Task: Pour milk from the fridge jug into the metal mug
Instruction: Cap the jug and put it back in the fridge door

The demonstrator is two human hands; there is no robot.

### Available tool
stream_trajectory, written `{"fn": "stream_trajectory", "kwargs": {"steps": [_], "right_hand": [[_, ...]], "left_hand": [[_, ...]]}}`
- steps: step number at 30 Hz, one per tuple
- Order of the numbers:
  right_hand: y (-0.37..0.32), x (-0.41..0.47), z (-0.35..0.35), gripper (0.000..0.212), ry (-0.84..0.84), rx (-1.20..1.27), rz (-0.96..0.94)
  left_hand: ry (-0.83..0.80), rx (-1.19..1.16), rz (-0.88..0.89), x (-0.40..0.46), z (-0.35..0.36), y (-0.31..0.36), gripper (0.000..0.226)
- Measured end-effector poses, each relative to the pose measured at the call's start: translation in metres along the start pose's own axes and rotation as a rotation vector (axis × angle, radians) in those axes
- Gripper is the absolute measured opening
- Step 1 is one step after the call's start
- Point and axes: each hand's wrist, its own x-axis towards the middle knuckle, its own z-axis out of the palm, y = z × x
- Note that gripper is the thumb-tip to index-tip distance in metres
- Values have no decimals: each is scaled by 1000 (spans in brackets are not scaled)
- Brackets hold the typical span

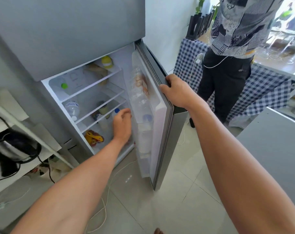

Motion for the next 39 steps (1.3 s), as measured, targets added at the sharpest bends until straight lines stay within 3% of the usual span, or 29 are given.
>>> {"fn": "stream_trajectory", "kwargs": {"steps": [7, 14, 20, 27, 31, 35, 39], "right_hand": [[-53, -3, 46, 39, 89, 96, -19], [-92, 4, 97, 39, 33, 170, -149], [-124, 21, 133, 36, -5, 268, -193], [-124, 56, 178, 19, 3, 155, -557], [-111, 75, 189, 36, 8, 27, -758], [-101, 91, 188, 58, 7, -99, -570], [-90, 105, 185, 70, -60, -221, -647]], "left_hand": [[60, 92, 51, 7, -69, 9, 28], [114, 90, -9, 19, -133, 12, 20], [217, 187, -17, 30, -170, 20, 32], [365, 31, -31, 31, -189, 26, 33], [411, 62, -53, 28, -188, 28, 27], [489, 178, -8, 27, -174, 38, 44], [596, 259, -29, 35, -158, 44, 44]]}}
